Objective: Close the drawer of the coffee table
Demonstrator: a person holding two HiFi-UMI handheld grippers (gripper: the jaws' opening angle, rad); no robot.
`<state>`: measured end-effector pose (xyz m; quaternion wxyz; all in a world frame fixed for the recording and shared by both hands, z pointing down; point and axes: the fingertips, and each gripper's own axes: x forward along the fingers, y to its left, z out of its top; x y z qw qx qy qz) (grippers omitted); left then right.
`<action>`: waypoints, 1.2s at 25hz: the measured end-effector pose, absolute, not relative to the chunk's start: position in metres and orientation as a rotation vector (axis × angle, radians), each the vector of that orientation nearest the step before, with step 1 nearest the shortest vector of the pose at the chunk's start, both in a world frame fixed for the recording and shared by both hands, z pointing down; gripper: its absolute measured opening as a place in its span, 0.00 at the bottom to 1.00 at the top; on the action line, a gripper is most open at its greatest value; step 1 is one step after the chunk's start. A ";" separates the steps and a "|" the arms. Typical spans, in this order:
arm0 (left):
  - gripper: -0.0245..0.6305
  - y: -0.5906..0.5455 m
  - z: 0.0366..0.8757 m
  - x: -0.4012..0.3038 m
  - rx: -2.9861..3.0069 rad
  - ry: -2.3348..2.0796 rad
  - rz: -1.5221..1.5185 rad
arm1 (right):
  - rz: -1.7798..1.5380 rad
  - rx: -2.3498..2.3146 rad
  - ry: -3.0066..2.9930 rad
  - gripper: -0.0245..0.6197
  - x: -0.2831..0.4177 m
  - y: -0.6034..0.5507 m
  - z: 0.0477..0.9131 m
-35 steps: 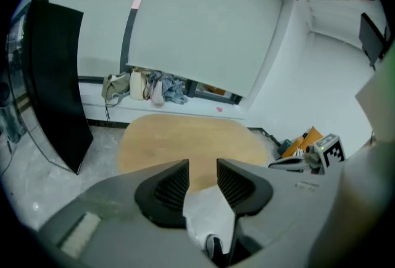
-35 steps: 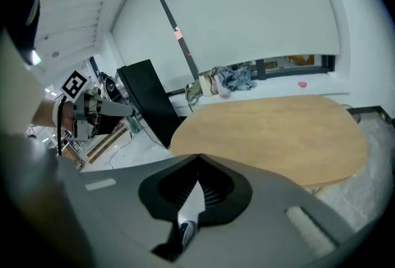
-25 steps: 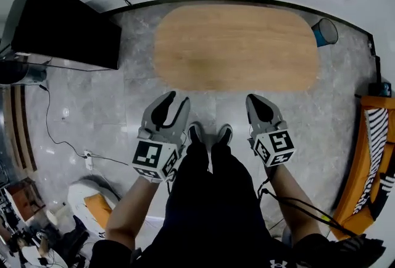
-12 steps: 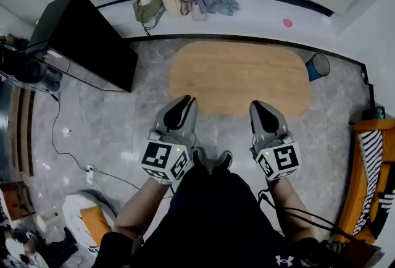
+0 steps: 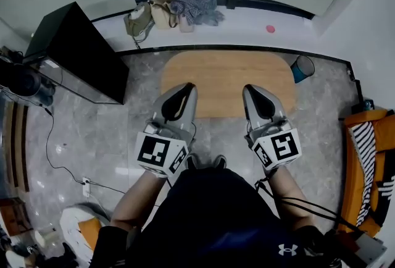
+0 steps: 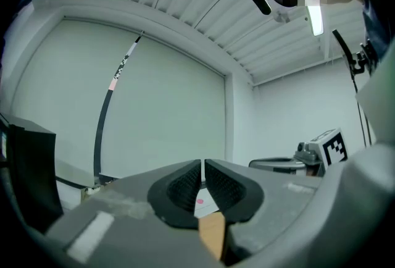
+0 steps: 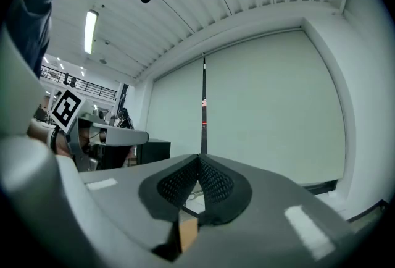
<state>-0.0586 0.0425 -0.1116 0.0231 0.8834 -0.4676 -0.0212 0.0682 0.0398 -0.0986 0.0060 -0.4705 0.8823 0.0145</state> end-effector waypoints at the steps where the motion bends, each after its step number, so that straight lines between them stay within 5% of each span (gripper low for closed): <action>1: 0.07 0.043 -0.114 -0.059 2.737 -1.447 -0.076 | 0.060 -1.473 2.753 0.04 0.069 0.041 -0.103; 30: 0.07 0.033 -0.112 -0.059 2.746 -1.459 -0.070 | 0.114 -1.441 2.728 0.04 0.059 0.035 -0.117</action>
